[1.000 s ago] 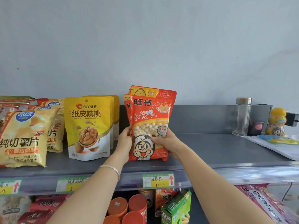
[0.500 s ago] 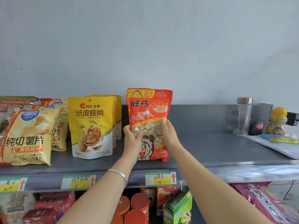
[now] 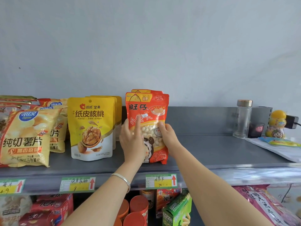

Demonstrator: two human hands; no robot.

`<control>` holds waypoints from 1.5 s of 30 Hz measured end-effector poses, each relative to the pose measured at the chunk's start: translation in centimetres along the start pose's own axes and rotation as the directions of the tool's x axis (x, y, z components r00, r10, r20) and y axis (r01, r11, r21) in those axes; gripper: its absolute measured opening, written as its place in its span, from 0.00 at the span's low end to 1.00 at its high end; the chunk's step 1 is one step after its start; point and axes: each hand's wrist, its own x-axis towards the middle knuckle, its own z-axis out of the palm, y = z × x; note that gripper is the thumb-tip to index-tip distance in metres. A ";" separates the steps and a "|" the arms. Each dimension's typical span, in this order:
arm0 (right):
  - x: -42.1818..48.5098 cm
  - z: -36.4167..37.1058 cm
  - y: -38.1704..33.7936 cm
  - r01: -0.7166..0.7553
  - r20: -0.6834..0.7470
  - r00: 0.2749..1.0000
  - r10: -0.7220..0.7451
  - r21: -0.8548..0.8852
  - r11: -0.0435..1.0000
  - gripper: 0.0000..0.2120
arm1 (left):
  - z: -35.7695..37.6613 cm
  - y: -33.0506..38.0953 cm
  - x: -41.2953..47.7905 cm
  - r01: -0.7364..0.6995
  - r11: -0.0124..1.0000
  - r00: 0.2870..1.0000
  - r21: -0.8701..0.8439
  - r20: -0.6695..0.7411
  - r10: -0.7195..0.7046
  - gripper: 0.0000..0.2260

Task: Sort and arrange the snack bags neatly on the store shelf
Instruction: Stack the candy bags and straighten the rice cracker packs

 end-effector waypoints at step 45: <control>-3.6 -4.9 1.1 0.006 0.226 0.959 0.170 -0.615 0.788 0.05 | 0.2 0.0 -0.6 -0.246 0.921 0.886 0.301 0.454 0.088 0.38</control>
